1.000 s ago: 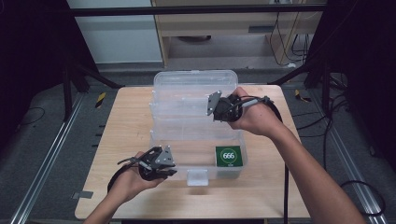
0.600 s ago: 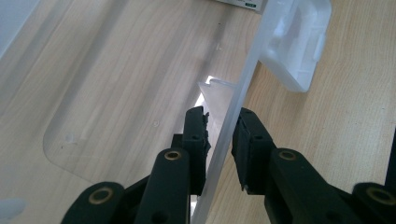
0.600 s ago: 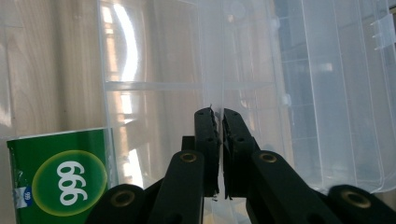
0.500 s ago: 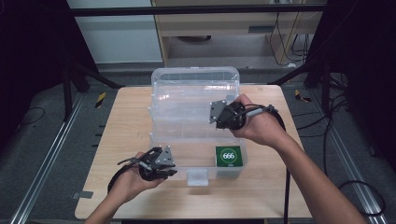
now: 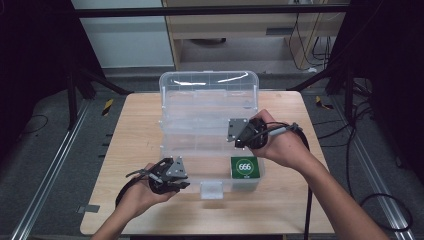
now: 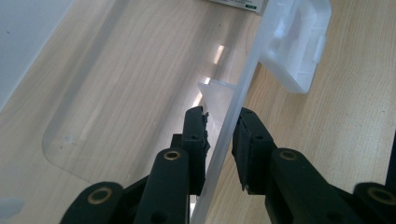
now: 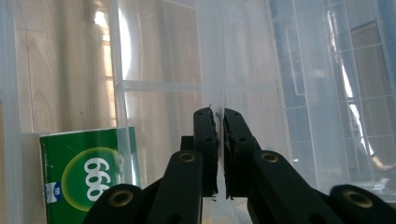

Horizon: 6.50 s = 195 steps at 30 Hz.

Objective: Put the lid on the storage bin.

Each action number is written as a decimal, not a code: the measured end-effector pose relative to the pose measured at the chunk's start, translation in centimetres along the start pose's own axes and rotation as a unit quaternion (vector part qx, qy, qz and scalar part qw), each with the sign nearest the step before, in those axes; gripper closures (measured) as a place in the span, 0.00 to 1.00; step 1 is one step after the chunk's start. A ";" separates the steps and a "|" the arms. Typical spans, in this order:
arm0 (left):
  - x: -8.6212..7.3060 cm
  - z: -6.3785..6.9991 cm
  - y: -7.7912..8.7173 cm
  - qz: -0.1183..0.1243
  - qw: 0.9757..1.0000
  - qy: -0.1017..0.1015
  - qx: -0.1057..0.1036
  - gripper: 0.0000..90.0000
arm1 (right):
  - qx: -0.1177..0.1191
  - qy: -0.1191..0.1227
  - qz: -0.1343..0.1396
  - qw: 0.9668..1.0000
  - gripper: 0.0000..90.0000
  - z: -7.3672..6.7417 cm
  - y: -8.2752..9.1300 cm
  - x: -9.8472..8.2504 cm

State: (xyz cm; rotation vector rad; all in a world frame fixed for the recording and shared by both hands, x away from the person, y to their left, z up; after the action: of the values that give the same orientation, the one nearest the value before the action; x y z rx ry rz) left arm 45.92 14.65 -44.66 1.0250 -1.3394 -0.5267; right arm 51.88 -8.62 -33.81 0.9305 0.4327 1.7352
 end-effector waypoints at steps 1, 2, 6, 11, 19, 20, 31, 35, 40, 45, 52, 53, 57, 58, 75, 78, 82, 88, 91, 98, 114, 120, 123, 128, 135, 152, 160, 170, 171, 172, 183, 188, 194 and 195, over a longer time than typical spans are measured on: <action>0.0 0.0 0.0 0.000 1.000 0.000 0.000 0.83 | 0.000 0.000 0.000 1.000 0.95 0.0 0.0 0.0; 0.0 0.0 0.0 0.000 1.000 0.000 0.000 0.83 | 0.000 0.000 0.002 1.000 0.95 -0.2 0.1 0.0; 0.0 0.0 0.0 0.001 1.000 0.001 0.001 0.83 | 0.001 -0.002 0.003 1.000 0.95 -0.6 0.3 -0.1; 0.0 0.0 0.0 0.002 1.000 0.002 0.001 0.83 | 0.001 -0.005 0.008 1.000 0.95 -1.0 0.5 -0.3; -0.1 0.0 -0.1 0.006 1.000 0.005 0.001 0.83 | 0.003 -0.008 0.016 1.000 0.95 -1.7 0.8 -0.5; -0.1 0.0 -0.1 0.006 1.000 0.005 0.001 0.83 | 0.003 -0.008 0.016 1.000 0.95 -1.7 0.8 -0.5; -0.1 0.1 -0.1 0.009 1.000 0.007 0.001 0.82 | 0.006 -0.011 0.024 1.000 0.94 -2.5 1.1 -0.7; -0.1 0.1 -0.1 0.009 1.000 0.007 0.002 0.82 | 0.008 -0.014 0.025 1.000 0.94 -2.7 1.2 -0.8; -0.1 0.1 -0.1 0.010 1.000 0.007 0.002 0.82 | 0.009 -0.017 0.027 0.999 0.94 -2.9 1.3 -0.9; -0.1 0.1 -0.1 0.010 1.000 0.006 0.003 0.82 | 0.009 -0.019 0.032 0.999 0.94 -3.2 1.3 -1.0; -0.2 0.1 -0.2 0.012 1.000 0.008 0.003 0.82 | 0.014 -0.014 0.034 0.999 0.94 -3.4 1.4 -1.1; -0.2 0.1 -0.2 0.013 1.000 0.008 0.002 0.82 | 0.014 -0.015 0.033 0.999 0.94 -3.5 1.4 -1.1; -0.2 0.1 -0.2 0.014 1.000 0.009 0.002 0.82 | 0.017 -0.014 0.034 0.999 0.94 -3.7 1.5 -1.2; -0.2 0.1 -0.2 0.014 1.000 0.010 0.002 0.82 | 0.016 -0.016 0.035 0.999 0.94 -3.7 1.4 -1.2; -0.3 0.6 -0.4 0.017 0.999 0.033 0.002 0.81 | 0.023 -0.011 0.034 0.999 0.94 -4.3 1.6 -1.3; -0.2 0.3 -0.3 0.014 1.000 0.007 0.006 0.81 | 0.023 -0.011 0.034 0.999 0.94 -4.4 1.6 -1.3; -0.2 0.3 -0.4 0.012 1.000 0.003 0.009 0.81 | 0.026 -0.010 0.034 0.999 0.94 -4.5 1.6 -1.3; -0.2 0.3 -0.3 0.011 1.000 0.002 0.010 0.81 | 0.025 -0.010 0.034 0.999 0.94 -4.6 1.6 -1.3; -0.2 0.4 -0.4 0.011 1.000 0.003 0.010 0.81 | 0.026 -0.008 0.035 0.999 0.94 -4.6 1.6 -1.3; -0.2 0.4 -0.3 0.011 1.000 0.002 0.012 0.81 | 0.032 -0.008 0.034 0.999 0.94 -4.8 1.6 -1.4; -0.5 1.5 2.3 0.062 0.997 0.035 0.018 0.48 | 0.036 -0.002 0.032 0.999 0.94 -4.8 1.7 -1.4; -1.0 2.2 6.6 0.145 0.986 0.085 -0.010 0.55 | 0.035 -0.003 0.033 0.999 0.94 -4.9 1.7 -1.4; -1.5 1.3 8.9 0.189 0.974 0.122 -0.004 0.74 | 0.035 -0.004 0.033 0.999 0.94 -4.9 1.7 -1.4; -2.3 -0.8 11.0 0.213 0.963 0.163 0.027 0.95 | 0.033 -0.004 0.033 0.999 0.94 -5.0 1.7 -1.4; -2.3 -3.3 12.2 0.223 0.954 0.194 0.048 1.00 | 0.035 -0.003 0.032 0.999 0.94 -5.1 1.8 -1.4; -0.3 -7.7 12.9 0.268 0.929 0.249 0.053 1.00 | 0.037 0.001 0.030 0.999 0.94 -5.5 1.8 -1.3; -0.8 -7.1 12.8 0.263 0.930 0.250 0.053 1.00 | 0.041 0.004 0.029 0.999 0.95 -6.3 1.8 -1.4; -1.1 -6.4 12.7 0.255 0.934 0.246 0.054 1.00 | 0.039 0.000 0.028 0.999 0.95 -7.0 1.7 -1.5; -1.1 -6.4 12.7 0.254 0.934 0.245 0.054 1.00 | 0.039 -0.002 0.028 0.999 0.94 -7.1 1.7 -1.6; -1.2 -6.3 12.7 0.254 0.934 0.246 0.055 1.00 | 0.039 -0.002 0.029 0.999 0.94 -7.2 1.6 -1.6; -1.7 -5.6 12.1 0.254 0.934 0.245 0.049 1.00 | 0.027 -0.039 0.052 0.998 0.89 -7.8 2.1 -2.0; -2.0 -5.3 11.9 0.254 0.935 0.244 0.047 1.00 | 0.023 -0.045 0.057 0.997 0.88 -8.0 2.9 -2.0; -2.3 -4.9 11.4 0.251 0.936 0.243 0.042 1.00 | 0.012 -0.061 0.061 0.996 0.86 -8.2 4.0 -2.5; -2.4 -4.9 11.3 0.252 0.936 0.243 0.043 1.00 | 0.010 -0.064 0.062 0.996 0.85 -8.3 4.2 -2.7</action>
State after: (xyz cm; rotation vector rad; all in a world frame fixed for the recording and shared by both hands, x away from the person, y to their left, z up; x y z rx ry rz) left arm 47.42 23.60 -36.02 0.7679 -1.1192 0.1701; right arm 43.21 -11.36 -37.12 1.0960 0.3155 1.7735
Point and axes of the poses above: each handheld gripper's, and its own axes: y roughly backward along the jaws, x roughly out of its top, z roughly to its right, the point moved 4 cm from there along -y, roughly forward along the jaws, and after that the axes turned 4 degrees about -x, right-handed, at the moved point
